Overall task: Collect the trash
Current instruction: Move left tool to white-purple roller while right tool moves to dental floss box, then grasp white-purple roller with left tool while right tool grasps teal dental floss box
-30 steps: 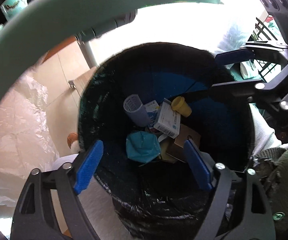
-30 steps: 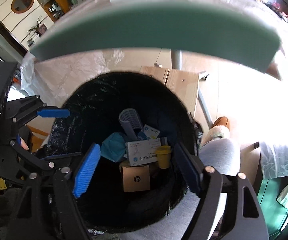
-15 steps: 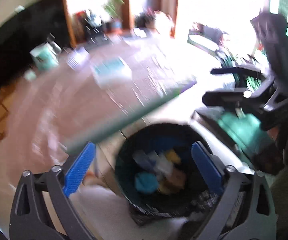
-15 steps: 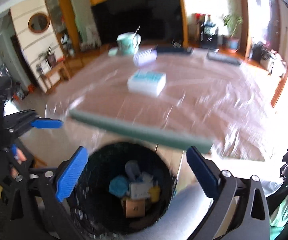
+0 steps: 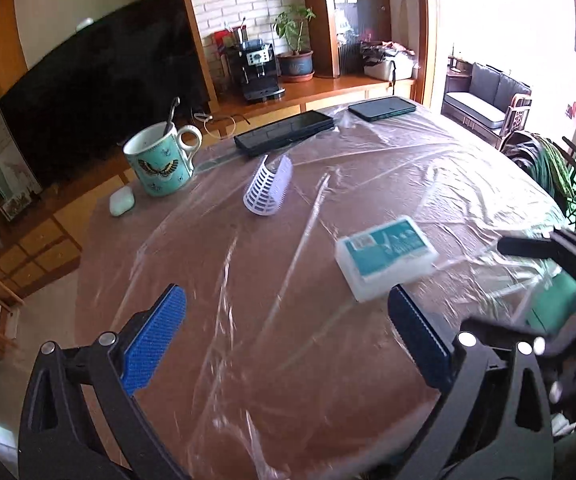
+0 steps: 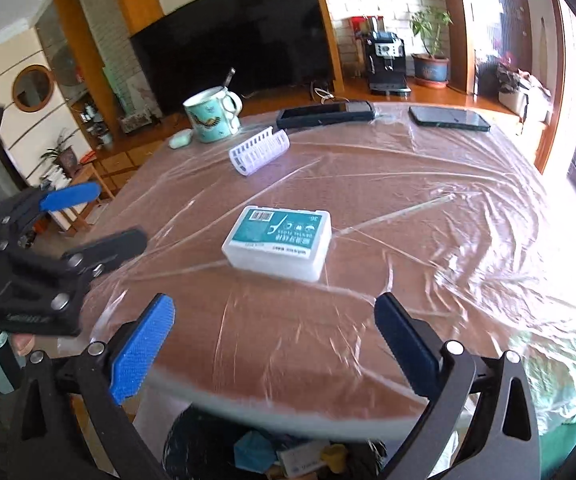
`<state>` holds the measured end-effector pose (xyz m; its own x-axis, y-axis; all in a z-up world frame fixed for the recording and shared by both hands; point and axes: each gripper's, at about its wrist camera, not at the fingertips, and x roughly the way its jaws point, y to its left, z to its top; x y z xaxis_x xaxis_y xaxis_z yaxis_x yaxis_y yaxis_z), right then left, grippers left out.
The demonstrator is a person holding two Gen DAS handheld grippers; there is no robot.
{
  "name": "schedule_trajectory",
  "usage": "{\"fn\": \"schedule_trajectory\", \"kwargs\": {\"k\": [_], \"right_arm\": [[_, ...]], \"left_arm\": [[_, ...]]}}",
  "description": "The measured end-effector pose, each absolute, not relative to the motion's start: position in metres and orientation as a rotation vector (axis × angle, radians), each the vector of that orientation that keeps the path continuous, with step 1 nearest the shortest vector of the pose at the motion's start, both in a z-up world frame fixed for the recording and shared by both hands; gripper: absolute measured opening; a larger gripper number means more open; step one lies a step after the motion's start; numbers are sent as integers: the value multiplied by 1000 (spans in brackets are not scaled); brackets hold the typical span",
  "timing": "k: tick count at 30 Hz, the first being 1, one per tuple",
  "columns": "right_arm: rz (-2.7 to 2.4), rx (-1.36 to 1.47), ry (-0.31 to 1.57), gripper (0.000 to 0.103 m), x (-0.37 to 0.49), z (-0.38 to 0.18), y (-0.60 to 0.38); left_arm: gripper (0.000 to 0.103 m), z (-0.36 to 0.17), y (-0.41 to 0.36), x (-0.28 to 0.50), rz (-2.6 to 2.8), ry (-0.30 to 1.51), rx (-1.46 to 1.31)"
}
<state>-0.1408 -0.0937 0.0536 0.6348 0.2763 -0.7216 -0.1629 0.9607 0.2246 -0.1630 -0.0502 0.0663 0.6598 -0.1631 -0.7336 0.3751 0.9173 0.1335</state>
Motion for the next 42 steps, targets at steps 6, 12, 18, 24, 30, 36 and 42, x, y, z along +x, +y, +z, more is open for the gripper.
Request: {"fn": "schedule_trajectory", "kwargs": {"k": [6,12,18,24,30,36,42], "right_arm": [[194,141,900,99,-103,37,-72],[178,165,920,99,-87,31,-59],[153,171,931,99,-80,26,-55],[126,174,953,99,-73,18,-59],[120,191,948,99,-70,16,-61],[117,185,951,97,-65,15,-58],[108,151,948,86,-65,17,-58]], "left_arm": [[101,56,-46,-98,-365,858,199],[101,39,-63,-51,-405,912,209],[101,22,-74,-13,-410,951,208],[90,12,-76,2,-415,975,198],[82,6,-77,13,-423,994,194],[77,4,-81,18,-421,992,211],[62,5,-85,18,-401,985,247]]}}
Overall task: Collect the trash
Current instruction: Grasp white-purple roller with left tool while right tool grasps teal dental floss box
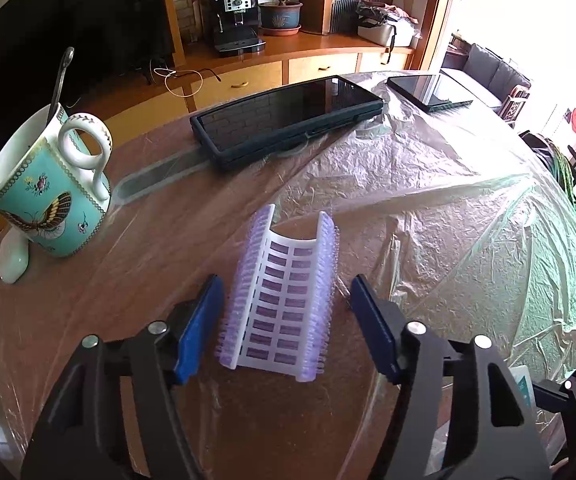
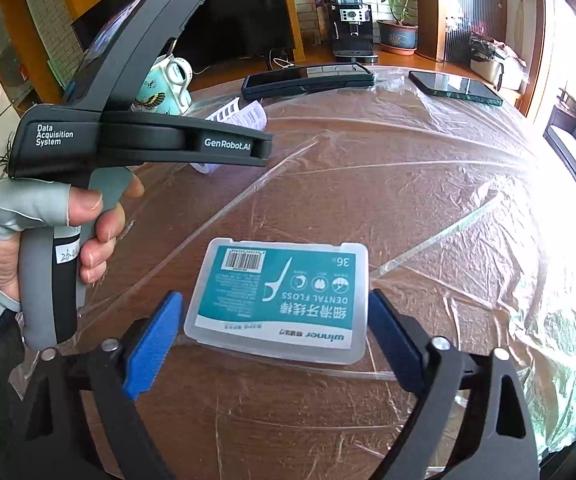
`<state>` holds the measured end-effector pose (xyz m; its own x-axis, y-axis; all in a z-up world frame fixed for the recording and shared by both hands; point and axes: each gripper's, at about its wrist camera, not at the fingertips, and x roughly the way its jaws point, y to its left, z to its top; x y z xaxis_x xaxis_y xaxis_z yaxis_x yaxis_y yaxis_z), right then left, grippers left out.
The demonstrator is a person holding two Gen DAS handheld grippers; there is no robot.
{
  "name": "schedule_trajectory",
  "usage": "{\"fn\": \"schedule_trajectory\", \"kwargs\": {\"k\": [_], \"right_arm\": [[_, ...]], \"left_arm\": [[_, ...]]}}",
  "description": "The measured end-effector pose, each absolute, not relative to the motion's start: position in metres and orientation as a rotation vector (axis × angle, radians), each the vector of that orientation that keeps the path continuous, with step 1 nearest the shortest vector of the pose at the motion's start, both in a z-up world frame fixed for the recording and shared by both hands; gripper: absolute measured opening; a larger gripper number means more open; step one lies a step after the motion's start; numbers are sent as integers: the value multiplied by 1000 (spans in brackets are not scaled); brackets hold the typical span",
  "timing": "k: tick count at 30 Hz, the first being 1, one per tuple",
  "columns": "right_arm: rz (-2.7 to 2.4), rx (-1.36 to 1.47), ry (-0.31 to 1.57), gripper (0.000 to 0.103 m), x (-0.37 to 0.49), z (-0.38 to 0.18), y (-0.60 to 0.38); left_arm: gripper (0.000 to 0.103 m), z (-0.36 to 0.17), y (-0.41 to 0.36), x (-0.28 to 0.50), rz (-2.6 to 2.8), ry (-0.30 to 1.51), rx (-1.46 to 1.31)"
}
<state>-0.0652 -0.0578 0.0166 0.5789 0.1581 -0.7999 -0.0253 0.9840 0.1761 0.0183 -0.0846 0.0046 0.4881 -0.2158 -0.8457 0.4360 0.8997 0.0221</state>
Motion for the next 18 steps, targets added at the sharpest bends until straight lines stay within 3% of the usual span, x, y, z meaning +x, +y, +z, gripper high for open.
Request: {"fn": "schedule_trajectory", "kwargs": {"k": [7,18], "right_arm": [[140,149,940,85,-70,17,-61],[204,205,917,84,-82,31,-89]], "left_arm": [[44,7,-89,16,-402,981,247],[44,29,-75,-23,-419,939,179]]}}
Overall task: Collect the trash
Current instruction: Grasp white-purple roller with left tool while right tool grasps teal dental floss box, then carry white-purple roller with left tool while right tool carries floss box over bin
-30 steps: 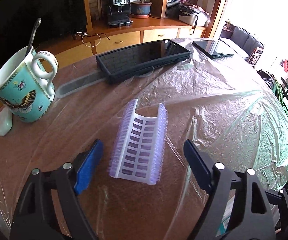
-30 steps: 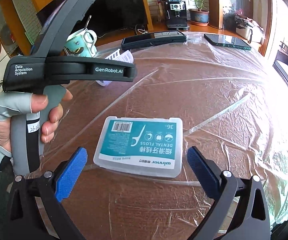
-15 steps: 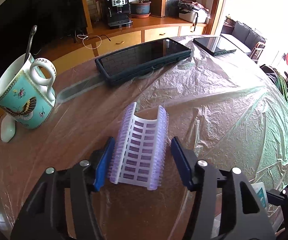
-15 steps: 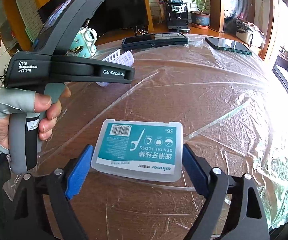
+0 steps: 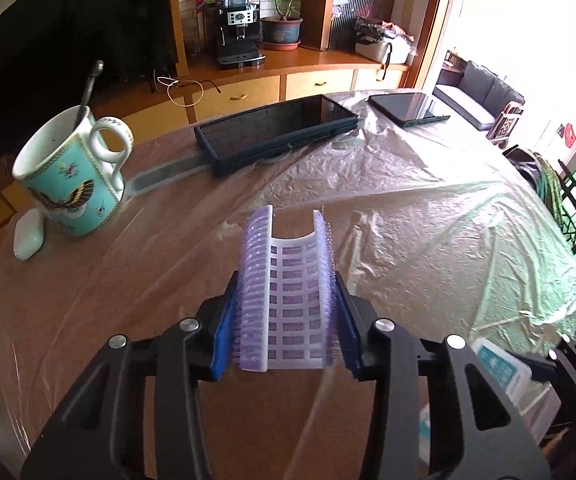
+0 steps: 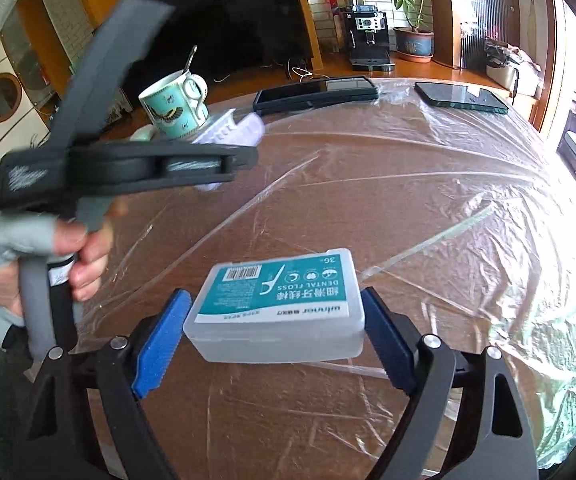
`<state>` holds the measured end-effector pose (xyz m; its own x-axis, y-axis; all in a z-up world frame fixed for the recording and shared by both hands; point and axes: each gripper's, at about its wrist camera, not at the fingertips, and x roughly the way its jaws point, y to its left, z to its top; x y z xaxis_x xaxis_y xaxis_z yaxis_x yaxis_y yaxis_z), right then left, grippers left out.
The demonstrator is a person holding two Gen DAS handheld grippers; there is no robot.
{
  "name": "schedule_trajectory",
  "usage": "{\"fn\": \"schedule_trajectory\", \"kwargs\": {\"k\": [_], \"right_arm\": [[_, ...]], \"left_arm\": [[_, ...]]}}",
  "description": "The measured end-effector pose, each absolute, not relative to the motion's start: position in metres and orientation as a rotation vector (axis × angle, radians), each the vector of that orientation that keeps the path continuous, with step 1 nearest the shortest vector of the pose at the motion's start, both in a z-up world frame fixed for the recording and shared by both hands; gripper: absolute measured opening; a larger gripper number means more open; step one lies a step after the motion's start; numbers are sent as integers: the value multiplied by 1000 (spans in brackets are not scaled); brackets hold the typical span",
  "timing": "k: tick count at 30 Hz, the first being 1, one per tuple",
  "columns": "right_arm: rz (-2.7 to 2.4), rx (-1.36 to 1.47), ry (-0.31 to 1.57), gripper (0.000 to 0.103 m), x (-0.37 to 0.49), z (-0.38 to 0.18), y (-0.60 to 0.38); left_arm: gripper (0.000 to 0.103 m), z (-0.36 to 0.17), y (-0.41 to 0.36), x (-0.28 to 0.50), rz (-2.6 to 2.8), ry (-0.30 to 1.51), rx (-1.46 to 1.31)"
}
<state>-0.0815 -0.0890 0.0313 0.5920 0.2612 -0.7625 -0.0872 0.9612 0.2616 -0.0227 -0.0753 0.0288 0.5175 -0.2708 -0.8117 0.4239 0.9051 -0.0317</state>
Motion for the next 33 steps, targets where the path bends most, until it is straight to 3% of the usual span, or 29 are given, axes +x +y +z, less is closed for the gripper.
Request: {"fn": "schedule_trajectory", "kwargs": {"k": [33], "right_arm": [[370,234,911,83,-131,60,-121]], "left_arm": [[44,76,-53,-151,-440,827,133]]}}
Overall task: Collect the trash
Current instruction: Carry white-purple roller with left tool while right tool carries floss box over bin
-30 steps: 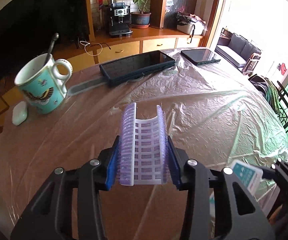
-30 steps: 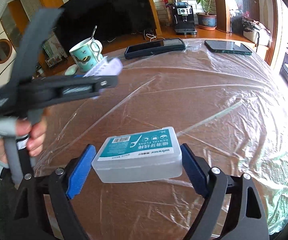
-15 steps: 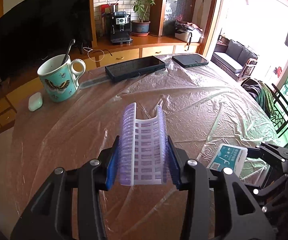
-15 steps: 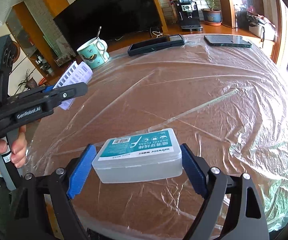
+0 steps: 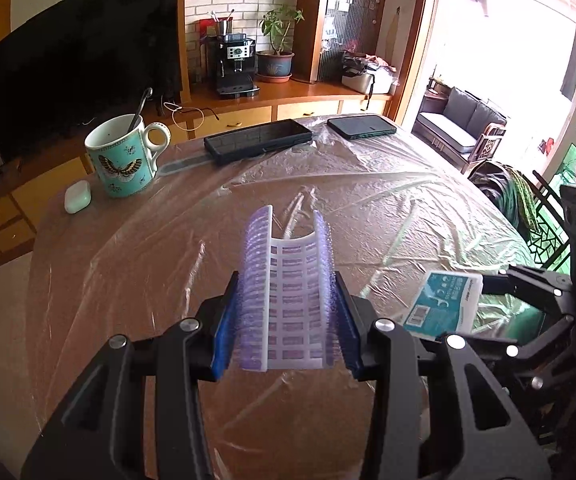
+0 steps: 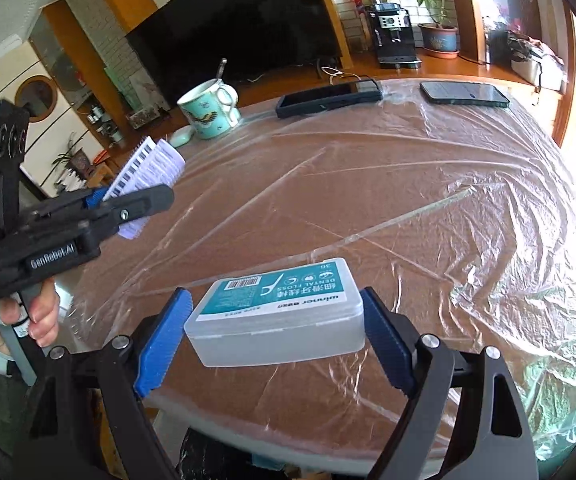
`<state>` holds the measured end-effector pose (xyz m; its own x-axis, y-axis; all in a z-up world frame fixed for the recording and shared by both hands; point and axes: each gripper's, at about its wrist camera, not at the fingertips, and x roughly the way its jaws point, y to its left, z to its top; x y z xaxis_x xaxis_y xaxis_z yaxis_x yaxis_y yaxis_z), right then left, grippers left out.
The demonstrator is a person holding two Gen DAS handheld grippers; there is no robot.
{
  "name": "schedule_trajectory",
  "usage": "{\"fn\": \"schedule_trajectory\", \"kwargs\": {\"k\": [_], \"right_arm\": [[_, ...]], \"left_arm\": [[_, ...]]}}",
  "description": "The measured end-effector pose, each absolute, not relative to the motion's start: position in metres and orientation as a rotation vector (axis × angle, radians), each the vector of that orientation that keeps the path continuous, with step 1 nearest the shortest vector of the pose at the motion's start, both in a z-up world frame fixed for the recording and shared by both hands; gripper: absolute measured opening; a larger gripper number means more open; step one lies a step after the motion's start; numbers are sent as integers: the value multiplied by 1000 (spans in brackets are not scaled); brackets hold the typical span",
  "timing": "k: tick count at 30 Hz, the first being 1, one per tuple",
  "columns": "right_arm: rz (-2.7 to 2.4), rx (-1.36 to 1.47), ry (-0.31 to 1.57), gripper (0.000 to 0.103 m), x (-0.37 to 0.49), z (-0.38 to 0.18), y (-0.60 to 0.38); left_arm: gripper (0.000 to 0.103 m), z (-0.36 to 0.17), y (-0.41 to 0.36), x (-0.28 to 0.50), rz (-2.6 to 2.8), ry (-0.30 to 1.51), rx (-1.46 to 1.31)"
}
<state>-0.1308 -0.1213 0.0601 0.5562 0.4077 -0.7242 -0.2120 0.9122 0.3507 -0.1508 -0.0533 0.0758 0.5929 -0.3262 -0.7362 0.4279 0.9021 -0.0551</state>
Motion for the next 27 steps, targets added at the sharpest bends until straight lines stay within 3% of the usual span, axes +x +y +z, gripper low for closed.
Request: {"fn": "schedule_trajectory", "kwargs": {"k": [27], "right_arm": [[525,180,987,83,-245,65,-137]], "left_arm": [[44,49,-75,-308,-562,905,182]]}}
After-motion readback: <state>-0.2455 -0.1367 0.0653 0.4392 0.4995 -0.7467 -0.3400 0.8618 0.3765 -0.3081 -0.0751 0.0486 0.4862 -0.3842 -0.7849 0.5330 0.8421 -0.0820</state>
